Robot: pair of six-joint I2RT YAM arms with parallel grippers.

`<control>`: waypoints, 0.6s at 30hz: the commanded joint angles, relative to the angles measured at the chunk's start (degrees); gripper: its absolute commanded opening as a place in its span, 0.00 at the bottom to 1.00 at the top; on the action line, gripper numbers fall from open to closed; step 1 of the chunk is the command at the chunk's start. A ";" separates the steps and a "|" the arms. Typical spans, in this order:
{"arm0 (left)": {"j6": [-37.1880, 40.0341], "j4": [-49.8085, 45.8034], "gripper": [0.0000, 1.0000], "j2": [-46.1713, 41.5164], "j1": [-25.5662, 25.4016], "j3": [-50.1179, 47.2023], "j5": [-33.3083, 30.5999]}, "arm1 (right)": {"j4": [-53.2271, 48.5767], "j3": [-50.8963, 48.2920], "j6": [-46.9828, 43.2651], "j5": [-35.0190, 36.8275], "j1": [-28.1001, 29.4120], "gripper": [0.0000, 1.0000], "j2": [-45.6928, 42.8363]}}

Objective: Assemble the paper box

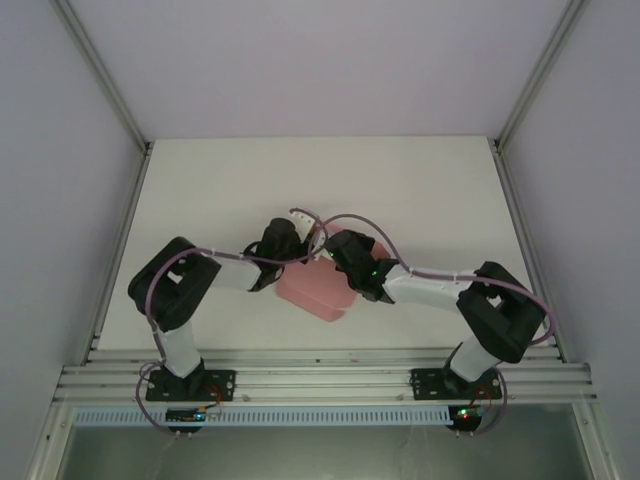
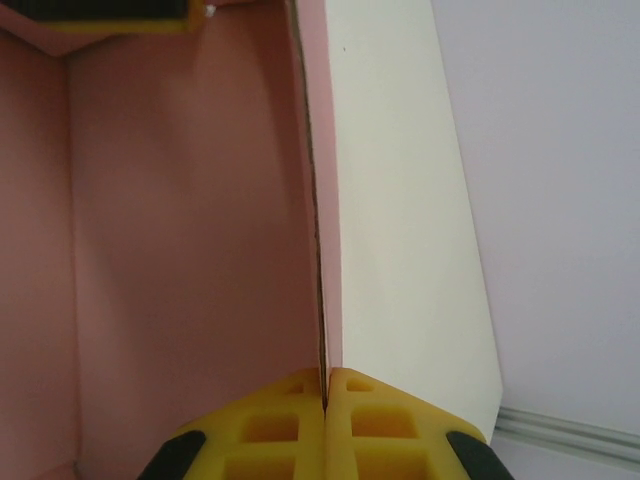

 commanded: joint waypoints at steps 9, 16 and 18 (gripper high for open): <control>-0.24 7.28 0.00 6.82 -2.08 -1.59 -23.71 | -4.69 0.76 8.76 0.38 0.83 0.00 0.84; -1.02 3.78 0.25 4.24 -0.85 -2.58 -3.71 | -5.75 1.43 8.51 -1.01 0.67 0.00 0.90; -1.41 4.13 0.29 3.40 -0.52 -3.31 -1.41 | -5.96 1.25 8.86 -2.16 0.61 0.00 0.20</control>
